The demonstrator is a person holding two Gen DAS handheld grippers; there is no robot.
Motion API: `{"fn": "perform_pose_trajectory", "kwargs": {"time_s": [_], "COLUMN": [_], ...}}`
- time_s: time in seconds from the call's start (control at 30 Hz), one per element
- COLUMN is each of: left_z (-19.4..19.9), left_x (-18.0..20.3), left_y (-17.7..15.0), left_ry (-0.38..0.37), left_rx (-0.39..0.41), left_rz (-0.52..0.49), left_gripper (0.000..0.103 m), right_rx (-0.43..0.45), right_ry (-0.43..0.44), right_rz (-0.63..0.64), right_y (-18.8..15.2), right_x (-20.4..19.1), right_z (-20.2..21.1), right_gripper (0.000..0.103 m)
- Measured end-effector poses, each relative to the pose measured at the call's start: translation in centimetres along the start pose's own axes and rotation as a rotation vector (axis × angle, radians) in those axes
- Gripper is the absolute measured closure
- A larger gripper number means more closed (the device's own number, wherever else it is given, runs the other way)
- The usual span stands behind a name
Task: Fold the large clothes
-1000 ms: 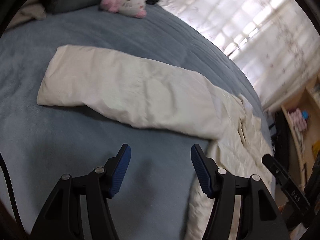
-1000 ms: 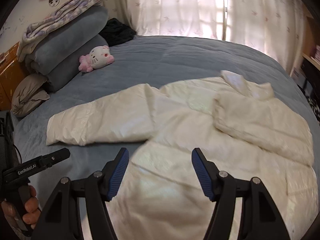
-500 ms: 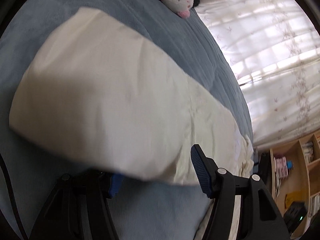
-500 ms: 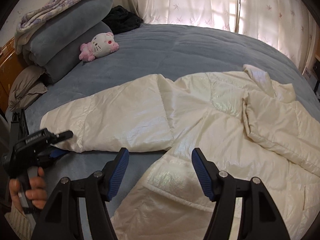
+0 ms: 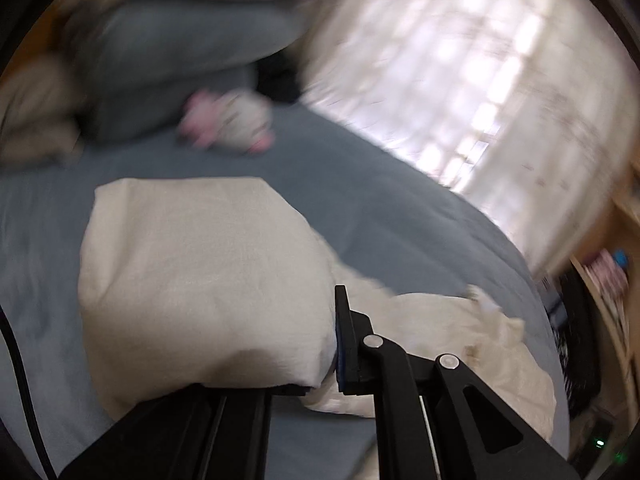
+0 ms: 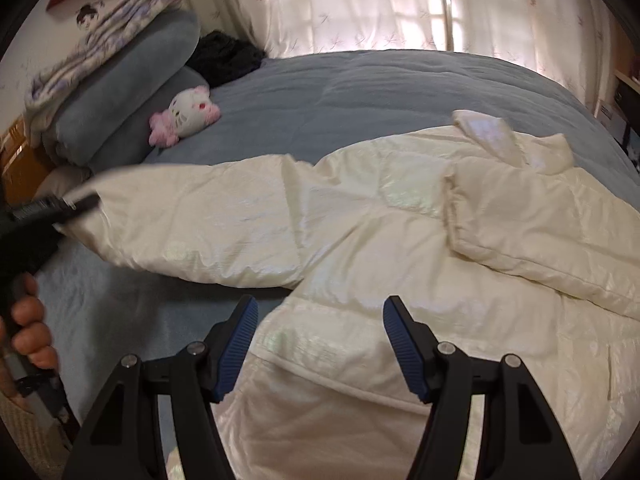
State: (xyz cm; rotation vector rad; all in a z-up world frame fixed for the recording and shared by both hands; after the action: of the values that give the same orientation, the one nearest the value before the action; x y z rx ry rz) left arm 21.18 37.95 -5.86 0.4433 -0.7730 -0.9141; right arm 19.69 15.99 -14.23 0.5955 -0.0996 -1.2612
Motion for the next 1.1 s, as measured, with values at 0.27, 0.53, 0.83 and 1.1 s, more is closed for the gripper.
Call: {"fn": "perform_pose_trajectory", "kwargs": {"time_s": [0.27, 0.53, 0.83, 1.1], "left_z": [2.5, -2.5, -7.7, -5.2], "left_x": [18.3, 30.5, 32.7, 29.4], "left_y": [-2.5, -14.0, -25.2, -23.9], "left_ry": [-0.108, -0.149, -0.144, -0.088], "left_rx": [-0.093, -0.272, -0.464, -0.419], "left_rz": [-0.300, -0.474, -0.554, -0.554], "left_gripper": [0.097, 0.095, 0.047, 0.043], "right_rx": [0.088, 0.134, 0.098, 0.076], "right_ry": [-0.032, -0.101, -0.079, -0.012], "right_rz": [-0.122, -0.288, -0.400, -0.425], "right_y": [-0.5, -3.2, -6.3, -6.2], "right_x": [8.2, 19.1, 25.8, 27.5], "right_z": [6.1, 10.3, 10.7, 10.2], "right_gripper": [0.038, 0.038, 0.037, 0.037]}}
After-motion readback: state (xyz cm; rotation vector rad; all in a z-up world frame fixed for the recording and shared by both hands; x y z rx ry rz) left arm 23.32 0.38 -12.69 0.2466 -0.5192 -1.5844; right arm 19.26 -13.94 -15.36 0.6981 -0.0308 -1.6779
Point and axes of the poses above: each gripper's, at about its wrist camera, not at the fingertips, and z roughly against the way its jaws point, x to its right, y to its top, the point moved 9 cm from there along -z, roughly the way its jaws point, and after that the axes turned 8 degrees about -x, right-handed, at the moved point
